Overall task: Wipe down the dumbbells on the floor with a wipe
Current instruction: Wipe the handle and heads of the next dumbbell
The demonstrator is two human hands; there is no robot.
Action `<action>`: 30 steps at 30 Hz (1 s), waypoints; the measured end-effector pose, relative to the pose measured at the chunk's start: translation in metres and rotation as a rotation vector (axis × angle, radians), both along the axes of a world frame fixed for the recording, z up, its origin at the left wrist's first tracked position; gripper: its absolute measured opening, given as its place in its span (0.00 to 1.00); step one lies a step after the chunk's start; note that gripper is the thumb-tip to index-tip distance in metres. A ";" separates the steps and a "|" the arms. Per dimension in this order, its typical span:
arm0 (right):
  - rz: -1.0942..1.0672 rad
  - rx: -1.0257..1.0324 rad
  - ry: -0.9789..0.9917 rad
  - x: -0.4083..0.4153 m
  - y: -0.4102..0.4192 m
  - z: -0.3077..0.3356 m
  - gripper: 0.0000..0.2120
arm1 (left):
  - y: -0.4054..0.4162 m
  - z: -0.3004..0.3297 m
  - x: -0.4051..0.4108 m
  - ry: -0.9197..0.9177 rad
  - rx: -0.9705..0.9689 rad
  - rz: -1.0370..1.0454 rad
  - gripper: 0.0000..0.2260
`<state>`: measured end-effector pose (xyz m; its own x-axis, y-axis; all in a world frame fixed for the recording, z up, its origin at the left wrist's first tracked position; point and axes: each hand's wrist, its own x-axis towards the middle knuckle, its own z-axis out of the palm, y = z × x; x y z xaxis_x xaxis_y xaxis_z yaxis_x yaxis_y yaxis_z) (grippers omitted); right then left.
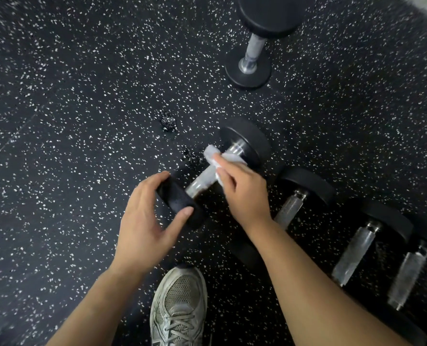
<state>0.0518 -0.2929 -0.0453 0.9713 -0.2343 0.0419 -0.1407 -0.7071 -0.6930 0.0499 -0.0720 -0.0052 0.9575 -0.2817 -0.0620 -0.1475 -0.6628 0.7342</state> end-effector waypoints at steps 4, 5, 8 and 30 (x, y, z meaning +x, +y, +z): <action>0.324 -0.049 0.027 0.004 0.011 0.001 0.16 | 0.002 -0.002 0.005 -0.034 -0.017 0.042 0.26; 0.333 -0.082 0.012 0.008 0.010 0.001 0.17 | 0.002 -0.002 0.006 -0.042 -0.024 0.050 0.26; 0.106 -0.063 -0.010 0.023 0.002 -0.002 0.16 | 0.003 -0.003 0.010 -0.058 -0.012 0.047 0.32; 0.350 -0.028 -0.022 0.068 0.047 -0.003 0.18 | 0.026 -0.007 0.055 -0.106 0.019 0.167 0.28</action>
<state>0.1197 -0.2456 -0.0488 0.9912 0.1146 0.0658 0.1289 -0.7287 -0.6726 0.1048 -0.0463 -0.0122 0.9922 -0.1182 0.0382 -0.1104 -0.6979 0.7076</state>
